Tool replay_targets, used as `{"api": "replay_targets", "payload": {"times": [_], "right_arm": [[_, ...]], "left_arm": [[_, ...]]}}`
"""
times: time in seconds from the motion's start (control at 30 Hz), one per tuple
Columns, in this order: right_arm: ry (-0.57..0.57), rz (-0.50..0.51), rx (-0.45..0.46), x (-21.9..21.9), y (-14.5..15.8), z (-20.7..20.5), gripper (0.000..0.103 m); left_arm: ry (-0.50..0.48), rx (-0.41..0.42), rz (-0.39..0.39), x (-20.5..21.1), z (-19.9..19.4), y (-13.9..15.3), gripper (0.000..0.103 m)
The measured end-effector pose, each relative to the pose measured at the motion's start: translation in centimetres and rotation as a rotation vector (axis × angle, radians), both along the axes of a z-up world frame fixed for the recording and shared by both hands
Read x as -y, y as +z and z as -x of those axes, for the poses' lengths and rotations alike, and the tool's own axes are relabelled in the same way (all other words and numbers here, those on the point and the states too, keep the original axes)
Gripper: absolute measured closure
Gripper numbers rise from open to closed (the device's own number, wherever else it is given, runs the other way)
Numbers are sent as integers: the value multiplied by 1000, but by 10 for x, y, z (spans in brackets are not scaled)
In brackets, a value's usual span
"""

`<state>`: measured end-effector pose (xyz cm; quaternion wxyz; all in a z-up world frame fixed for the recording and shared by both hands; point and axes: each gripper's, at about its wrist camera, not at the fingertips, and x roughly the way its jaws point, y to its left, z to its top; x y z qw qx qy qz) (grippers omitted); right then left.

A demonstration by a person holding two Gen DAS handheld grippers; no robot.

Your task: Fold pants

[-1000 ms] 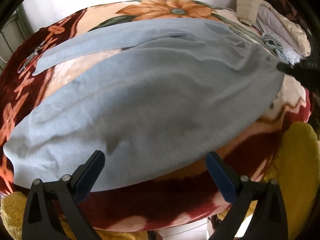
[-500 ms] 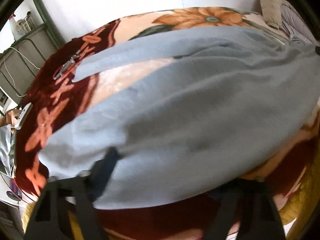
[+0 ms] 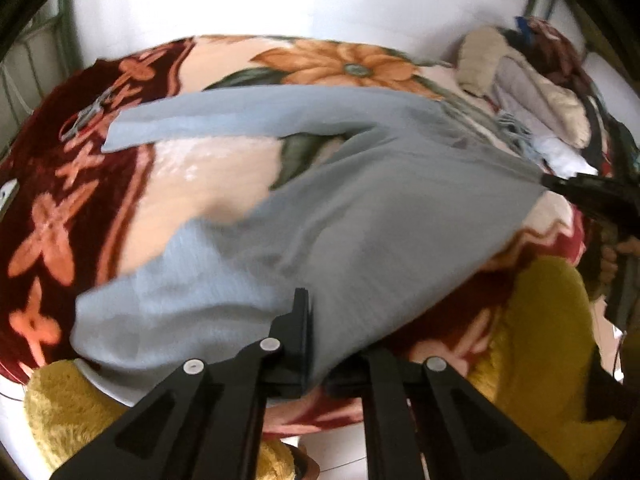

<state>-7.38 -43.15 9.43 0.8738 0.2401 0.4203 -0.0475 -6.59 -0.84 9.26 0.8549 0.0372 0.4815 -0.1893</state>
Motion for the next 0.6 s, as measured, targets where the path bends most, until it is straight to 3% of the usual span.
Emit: {"api": "replay_targets", "payload": {"times": [0.13, 0.23, 0.27, 0.37, 0.4, 0.6], "right_arm": [[25, 24, 0, -2, 1, 1, 100], [72, 10, -17, -7, -5, -4, 100], [79, 8, -23, -8, -8, -4, 96], [45, 16, -55, -6, -18, -5, 67], [28, 27, -69, -2, -20, -6, 64], [-61, -14, -148, 21, -43, -13, 63]], "left_arm": [[-45, 56, -46, 12, 15, 16, 98], [-20, 49, -48, 10, 9, 15, 99], [-7, 42, -43, 7, 7, 14, 99], [26, 27, -50, 1, 0, 9, 99], [30, 23, -59, 0, -3, 8, 99], [42, 21, -97, 2, -10, 5, 99]]}}
